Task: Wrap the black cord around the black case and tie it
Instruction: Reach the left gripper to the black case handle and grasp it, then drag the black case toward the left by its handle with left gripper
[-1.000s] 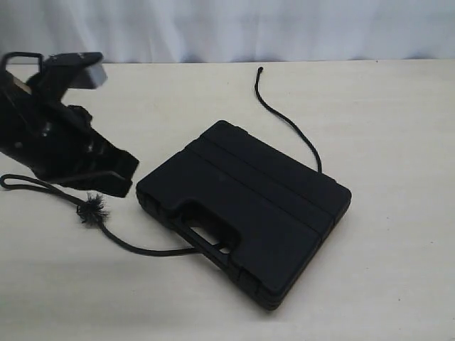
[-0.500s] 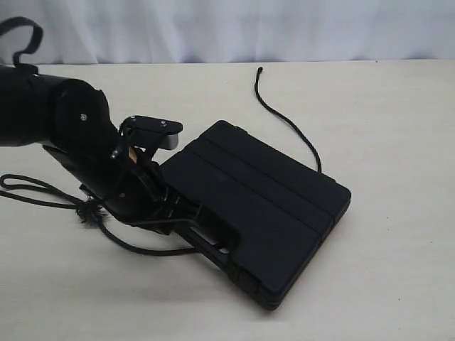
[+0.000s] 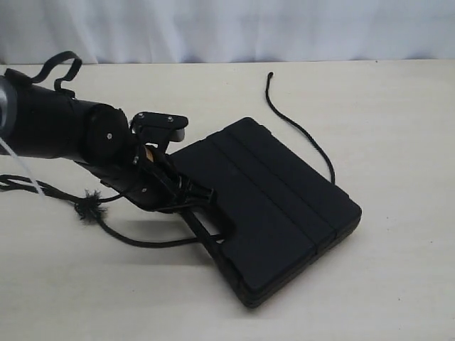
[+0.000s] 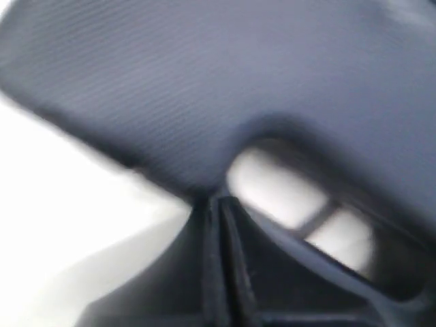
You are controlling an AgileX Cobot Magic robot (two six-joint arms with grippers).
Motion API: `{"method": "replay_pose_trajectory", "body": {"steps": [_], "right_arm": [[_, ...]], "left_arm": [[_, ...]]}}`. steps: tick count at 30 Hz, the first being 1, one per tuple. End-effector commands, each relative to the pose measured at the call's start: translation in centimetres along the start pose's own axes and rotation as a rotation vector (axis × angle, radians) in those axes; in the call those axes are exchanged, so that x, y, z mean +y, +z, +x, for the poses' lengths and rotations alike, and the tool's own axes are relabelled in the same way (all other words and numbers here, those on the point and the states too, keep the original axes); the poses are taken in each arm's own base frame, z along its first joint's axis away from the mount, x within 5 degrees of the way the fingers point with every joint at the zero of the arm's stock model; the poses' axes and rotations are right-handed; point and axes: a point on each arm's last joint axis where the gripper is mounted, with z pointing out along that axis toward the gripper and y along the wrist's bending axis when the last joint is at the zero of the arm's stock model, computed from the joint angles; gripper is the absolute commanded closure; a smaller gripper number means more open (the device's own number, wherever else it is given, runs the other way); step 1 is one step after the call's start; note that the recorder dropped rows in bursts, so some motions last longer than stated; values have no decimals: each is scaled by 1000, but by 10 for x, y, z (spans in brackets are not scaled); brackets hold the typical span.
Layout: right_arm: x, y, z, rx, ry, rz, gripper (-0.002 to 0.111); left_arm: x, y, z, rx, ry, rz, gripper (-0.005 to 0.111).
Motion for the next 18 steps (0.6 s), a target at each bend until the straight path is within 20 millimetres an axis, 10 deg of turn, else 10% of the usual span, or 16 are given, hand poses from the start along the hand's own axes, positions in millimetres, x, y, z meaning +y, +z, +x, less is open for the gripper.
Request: {"method": "replay_pose_trajectory", "body": {"steps": [1, 7, 18], "right_arm": [[0, 1, 0, 7, -9, 3, 104], [0, 1, 0, 7, -9, 3, 104], [0, 1, 0, 7, -9, 3, 104]], "left_arm": [[26, 4, -10, -40, -76, -33, 107], [42, -1, -13, -38, -109, -50, 107], [0, -20, -2, 160, 67, 0, 87]]}}
